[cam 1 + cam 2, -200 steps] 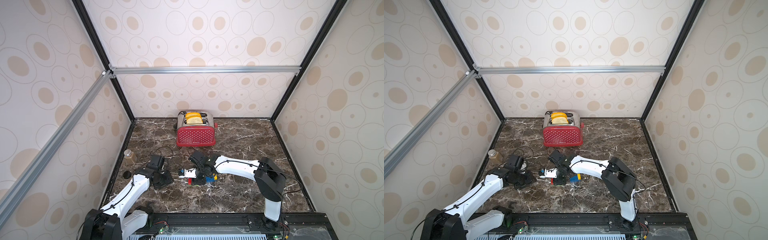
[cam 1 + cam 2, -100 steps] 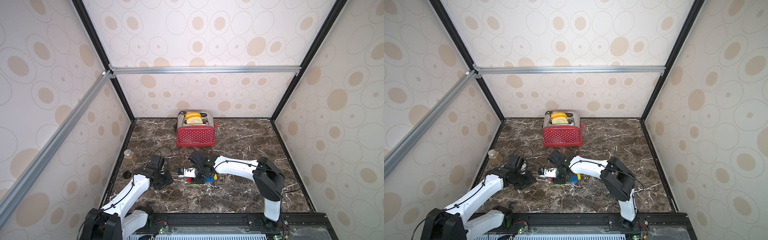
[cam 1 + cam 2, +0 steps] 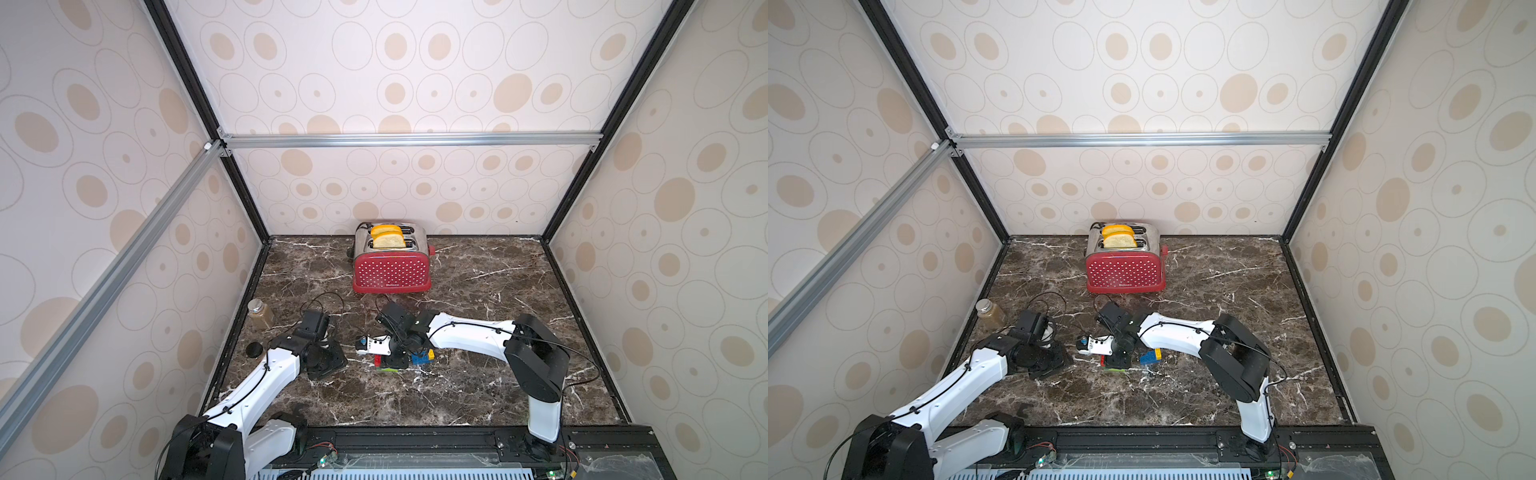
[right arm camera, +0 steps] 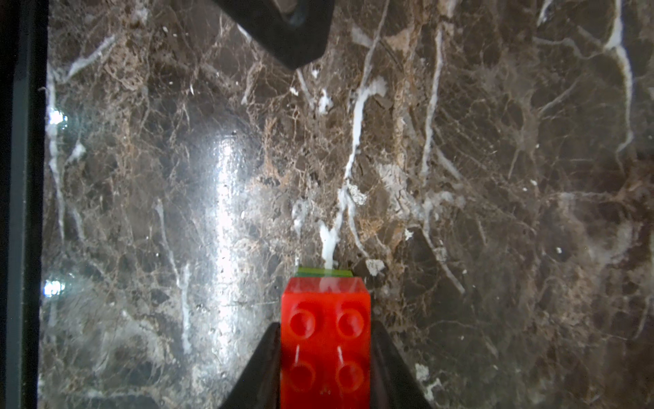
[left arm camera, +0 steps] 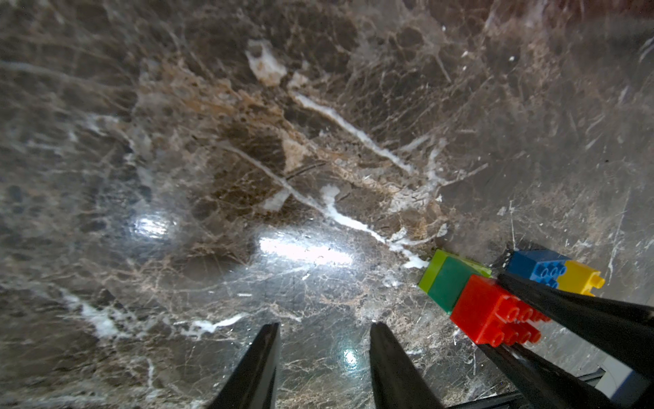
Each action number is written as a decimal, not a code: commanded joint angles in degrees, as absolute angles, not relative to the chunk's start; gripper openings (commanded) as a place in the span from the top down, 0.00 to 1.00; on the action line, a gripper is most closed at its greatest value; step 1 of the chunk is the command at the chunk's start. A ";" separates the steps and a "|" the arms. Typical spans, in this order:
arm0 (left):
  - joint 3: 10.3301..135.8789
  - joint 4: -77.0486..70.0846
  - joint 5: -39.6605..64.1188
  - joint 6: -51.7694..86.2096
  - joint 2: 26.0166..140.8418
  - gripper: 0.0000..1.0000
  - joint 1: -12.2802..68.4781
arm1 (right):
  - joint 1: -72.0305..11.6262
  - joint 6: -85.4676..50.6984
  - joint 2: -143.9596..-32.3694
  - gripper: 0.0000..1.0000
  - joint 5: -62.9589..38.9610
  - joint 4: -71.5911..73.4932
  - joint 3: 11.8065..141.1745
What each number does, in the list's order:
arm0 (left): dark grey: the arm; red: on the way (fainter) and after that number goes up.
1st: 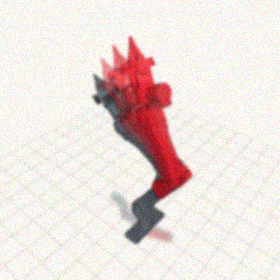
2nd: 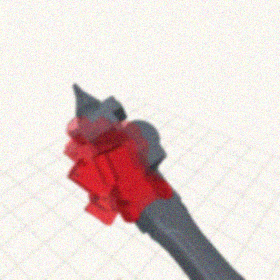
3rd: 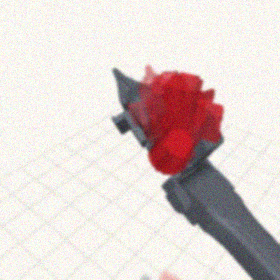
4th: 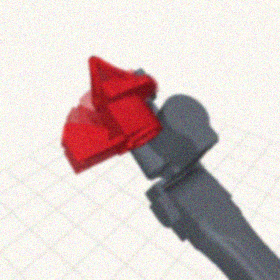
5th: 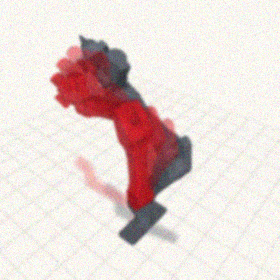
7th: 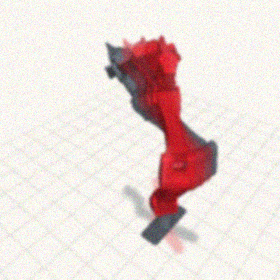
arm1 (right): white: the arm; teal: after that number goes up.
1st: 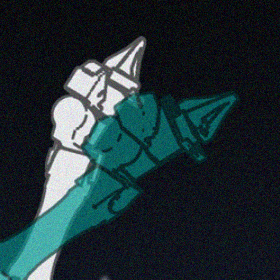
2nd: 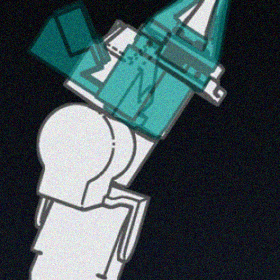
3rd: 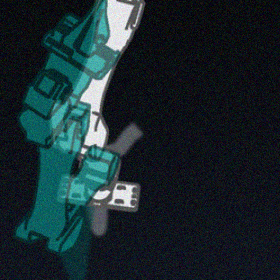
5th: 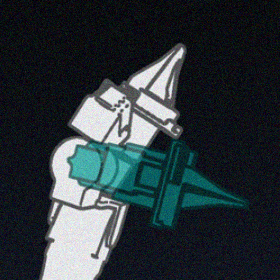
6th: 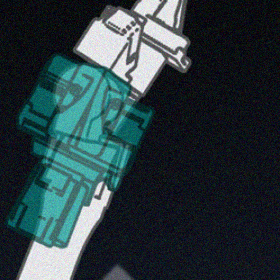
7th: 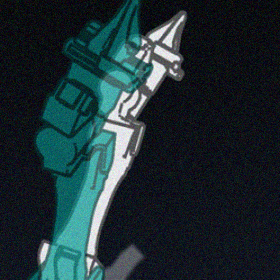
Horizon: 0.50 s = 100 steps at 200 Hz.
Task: Assemble the number 5 with lego
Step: Assemble the lego brick with the lego brick.
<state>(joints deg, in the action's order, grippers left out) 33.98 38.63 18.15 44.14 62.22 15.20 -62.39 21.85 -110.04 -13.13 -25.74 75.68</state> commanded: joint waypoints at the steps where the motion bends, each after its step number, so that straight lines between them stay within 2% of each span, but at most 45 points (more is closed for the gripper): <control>1: 34.04 38.91 18.28 44.31 62.45 0.56 14.84 | -62.76 21.19 -110.63 0.90 -11.08 -28.01 73.48; 100: 33.99 39.02 18.37 44.31 62.13 0.56 14.84 | -62.83 20.28 -108.20 0.92 -9.14 -28.27 71.37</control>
<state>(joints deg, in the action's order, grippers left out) 33.98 38.61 18.17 44.14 62.26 15.20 -62.46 20.80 -108.77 -11.97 -23.97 73.60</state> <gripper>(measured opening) 0.443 0.355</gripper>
